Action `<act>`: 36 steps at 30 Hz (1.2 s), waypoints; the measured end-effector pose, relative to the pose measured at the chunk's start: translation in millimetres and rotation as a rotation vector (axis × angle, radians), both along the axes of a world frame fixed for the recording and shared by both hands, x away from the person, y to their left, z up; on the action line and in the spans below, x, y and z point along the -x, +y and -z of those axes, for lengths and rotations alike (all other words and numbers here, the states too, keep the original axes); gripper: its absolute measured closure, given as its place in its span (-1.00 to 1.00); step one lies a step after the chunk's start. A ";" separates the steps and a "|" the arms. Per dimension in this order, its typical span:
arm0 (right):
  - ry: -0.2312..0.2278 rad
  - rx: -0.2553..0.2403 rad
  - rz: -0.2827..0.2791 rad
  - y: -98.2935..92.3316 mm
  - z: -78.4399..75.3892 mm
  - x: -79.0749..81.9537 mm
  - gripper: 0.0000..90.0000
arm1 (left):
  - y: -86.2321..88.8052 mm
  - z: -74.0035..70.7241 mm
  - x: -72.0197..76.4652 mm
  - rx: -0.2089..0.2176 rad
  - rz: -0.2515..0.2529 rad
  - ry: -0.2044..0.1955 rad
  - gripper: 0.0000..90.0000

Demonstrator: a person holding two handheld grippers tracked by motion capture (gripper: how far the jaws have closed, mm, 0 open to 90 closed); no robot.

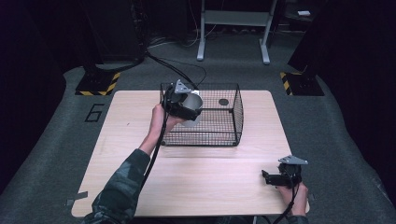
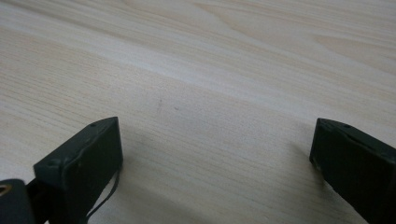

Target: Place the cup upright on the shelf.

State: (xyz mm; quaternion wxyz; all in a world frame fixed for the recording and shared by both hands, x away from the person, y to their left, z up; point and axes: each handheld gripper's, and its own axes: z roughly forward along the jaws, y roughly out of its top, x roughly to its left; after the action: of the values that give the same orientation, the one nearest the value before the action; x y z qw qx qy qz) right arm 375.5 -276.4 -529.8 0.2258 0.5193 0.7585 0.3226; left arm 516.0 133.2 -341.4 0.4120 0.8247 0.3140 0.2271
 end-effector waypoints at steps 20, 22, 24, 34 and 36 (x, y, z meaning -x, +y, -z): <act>-0.001 -0.001 -0.001 -0.1 0.0 0.0 -0.95 | -20.1 23.3 -32.0 -0.037 -0.010 0.062 -0.86; 0.003 -0.006 0.003 0.5 -0.1 0.4 -0.94 | -21.6 26.7 -35.2 -0.030 -0.012 0.076 -0.86; 0.001 -0.005 0.001 0.4 -0.1 0.2 -0.94 | -24.2 30.7 -38.6 -0.032 -0.018 0.084 -0.87; 0.005 -0.009 0.006 0.9 -0.2 0.5 -0.94 | -30.5 41.3 -48.9 -0.048 -0.020 0.124 -0.86; 0.003 -0.008 0.004 0.7 -0.2 0.5 -0.94 | -31.3 44.8 -51.7 -0.048 -0.026 0.132 -0.87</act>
State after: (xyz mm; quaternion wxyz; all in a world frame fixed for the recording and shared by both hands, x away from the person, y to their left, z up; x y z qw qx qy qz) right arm 375.0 -275.8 -529.7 0.2232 0.5220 0.7567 0.3242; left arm 567.7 101.9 -386.2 0.3677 0.8433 0.3457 0.1849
